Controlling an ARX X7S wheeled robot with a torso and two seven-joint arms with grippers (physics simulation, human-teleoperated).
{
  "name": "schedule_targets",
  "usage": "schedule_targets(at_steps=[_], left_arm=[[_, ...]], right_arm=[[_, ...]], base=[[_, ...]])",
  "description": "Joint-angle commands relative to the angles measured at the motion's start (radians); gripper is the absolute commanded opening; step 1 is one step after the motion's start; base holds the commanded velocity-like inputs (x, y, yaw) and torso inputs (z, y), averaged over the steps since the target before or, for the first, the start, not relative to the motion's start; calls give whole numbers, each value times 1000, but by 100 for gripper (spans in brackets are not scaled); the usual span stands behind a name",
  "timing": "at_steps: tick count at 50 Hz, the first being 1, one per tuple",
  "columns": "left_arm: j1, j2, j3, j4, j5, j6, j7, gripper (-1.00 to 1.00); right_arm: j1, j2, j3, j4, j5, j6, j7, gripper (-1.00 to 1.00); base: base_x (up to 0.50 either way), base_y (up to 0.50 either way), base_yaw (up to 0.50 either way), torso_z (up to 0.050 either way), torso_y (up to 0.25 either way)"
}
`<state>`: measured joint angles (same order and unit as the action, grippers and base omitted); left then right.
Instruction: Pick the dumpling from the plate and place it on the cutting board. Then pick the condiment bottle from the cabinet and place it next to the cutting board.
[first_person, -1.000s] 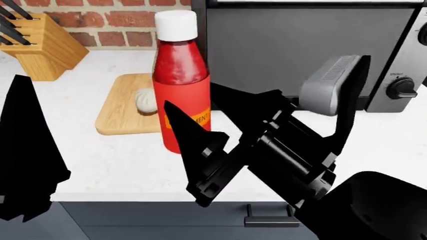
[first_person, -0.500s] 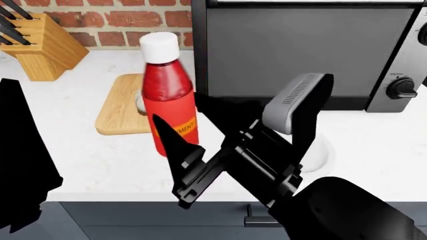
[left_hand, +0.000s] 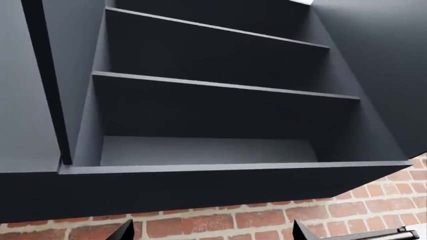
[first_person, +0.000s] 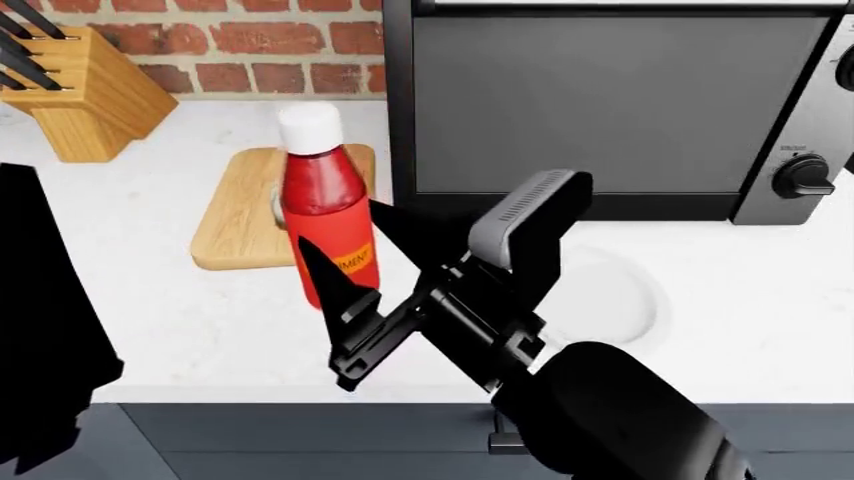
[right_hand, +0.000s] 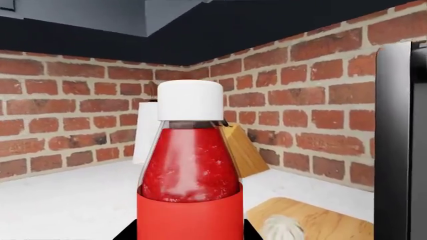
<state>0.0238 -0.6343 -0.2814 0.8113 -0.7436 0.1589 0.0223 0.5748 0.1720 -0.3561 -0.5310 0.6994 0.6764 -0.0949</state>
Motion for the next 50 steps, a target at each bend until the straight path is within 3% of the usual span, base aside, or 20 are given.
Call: schedule_targets(at_steps=[1, 35, 50], left_arm=[[7, -7, -9, 6, -3, 1, -2, 100], [16, -11, -4, 12, 5, 1, -7, 100], [3, -16, 5, 11, 8, -4, -10, 100]], right_arm=[[-25, -30, -38, 112, -77, -109, -73, -100], [-43, -67, -92, 336, -166, -360, -146, -100], [-25, -68, -109, 387, -158, -384, -148, -100]], base=[[0, 0, 0, 0, 0], [0, 0, 0, 0, 1], [0, 0, 0, 1, 1]])
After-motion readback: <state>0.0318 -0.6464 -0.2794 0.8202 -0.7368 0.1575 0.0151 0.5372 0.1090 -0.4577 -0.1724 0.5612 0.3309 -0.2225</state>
